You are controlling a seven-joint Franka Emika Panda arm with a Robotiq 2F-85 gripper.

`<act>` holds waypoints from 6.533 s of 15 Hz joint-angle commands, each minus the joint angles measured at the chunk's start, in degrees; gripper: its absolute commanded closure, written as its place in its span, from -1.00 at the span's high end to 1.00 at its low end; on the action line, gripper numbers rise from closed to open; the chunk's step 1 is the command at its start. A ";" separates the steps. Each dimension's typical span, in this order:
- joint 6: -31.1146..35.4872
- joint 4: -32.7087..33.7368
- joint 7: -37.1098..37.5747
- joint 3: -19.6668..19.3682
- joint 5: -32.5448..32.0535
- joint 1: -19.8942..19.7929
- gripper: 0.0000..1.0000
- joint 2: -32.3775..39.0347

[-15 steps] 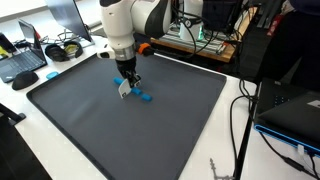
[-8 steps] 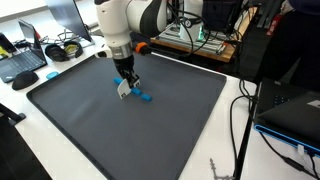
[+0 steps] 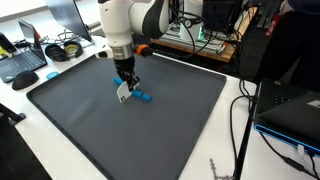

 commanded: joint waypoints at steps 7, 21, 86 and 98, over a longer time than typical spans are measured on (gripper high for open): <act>2.43 1.65 1.68 -2.31 -0.08 1.92 -0.98 -0.99; -6.50 1.72 0.79 -6.58 -3.02 0.80 -0.98 -3.95; -5.38 0.00 -13.04 -0.60 7.02 -9.08 -0.98 -6.23; -6.44 -0.01 -12.93 -2.71 5.56 -8.67 -0.98 -4.16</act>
